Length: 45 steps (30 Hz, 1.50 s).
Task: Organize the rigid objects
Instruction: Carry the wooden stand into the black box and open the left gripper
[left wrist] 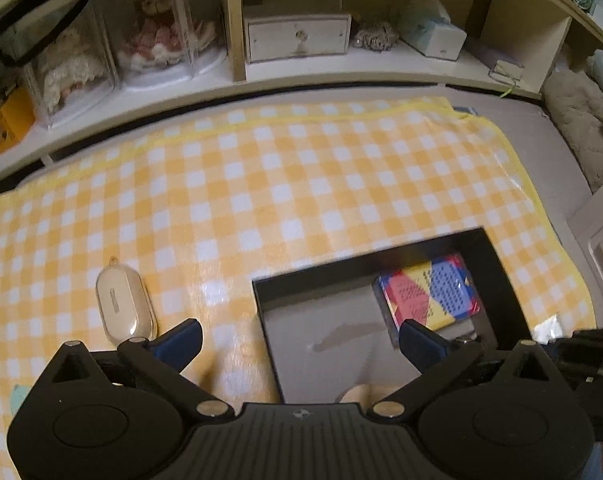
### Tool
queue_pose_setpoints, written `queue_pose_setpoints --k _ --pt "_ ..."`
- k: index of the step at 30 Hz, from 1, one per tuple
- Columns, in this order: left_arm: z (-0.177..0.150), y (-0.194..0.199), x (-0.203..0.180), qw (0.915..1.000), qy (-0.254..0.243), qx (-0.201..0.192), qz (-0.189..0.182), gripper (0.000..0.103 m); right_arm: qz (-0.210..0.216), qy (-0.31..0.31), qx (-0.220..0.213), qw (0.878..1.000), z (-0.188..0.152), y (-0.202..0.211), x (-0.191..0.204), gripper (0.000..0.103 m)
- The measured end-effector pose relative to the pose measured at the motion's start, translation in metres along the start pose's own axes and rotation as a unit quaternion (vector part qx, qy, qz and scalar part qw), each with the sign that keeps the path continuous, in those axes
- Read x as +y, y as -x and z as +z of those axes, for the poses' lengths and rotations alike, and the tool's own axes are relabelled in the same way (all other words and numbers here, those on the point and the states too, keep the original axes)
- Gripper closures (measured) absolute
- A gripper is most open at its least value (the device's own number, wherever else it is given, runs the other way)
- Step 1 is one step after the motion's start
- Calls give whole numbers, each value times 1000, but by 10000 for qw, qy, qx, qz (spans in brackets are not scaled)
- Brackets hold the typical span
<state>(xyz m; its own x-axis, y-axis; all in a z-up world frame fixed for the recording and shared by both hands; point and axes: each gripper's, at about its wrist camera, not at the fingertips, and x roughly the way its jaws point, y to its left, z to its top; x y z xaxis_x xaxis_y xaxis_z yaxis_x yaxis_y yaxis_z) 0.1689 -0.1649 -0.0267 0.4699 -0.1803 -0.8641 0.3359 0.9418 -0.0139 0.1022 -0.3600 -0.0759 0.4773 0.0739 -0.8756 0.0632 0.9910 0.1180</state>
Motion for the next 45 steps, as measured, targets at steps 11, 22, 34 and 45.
queue_pose_setpoints --k 11,22,34,45 --pt "-29 -36 1 9990 174 414 62 0 0 3 -1 10000 0 0 1 98" --pt "-46 -54 -14 9973 -273 684 39 0 -1 10 5 10000 0 0 4 98" --pt "-58 -38 -17 9972 -403 605 -194 0 9 31 13 10000 -1 1 12 99" --pt "-46 14 -6 9988 -16 86 -492 0 -20 -31 5 10000 0 1 9 100"
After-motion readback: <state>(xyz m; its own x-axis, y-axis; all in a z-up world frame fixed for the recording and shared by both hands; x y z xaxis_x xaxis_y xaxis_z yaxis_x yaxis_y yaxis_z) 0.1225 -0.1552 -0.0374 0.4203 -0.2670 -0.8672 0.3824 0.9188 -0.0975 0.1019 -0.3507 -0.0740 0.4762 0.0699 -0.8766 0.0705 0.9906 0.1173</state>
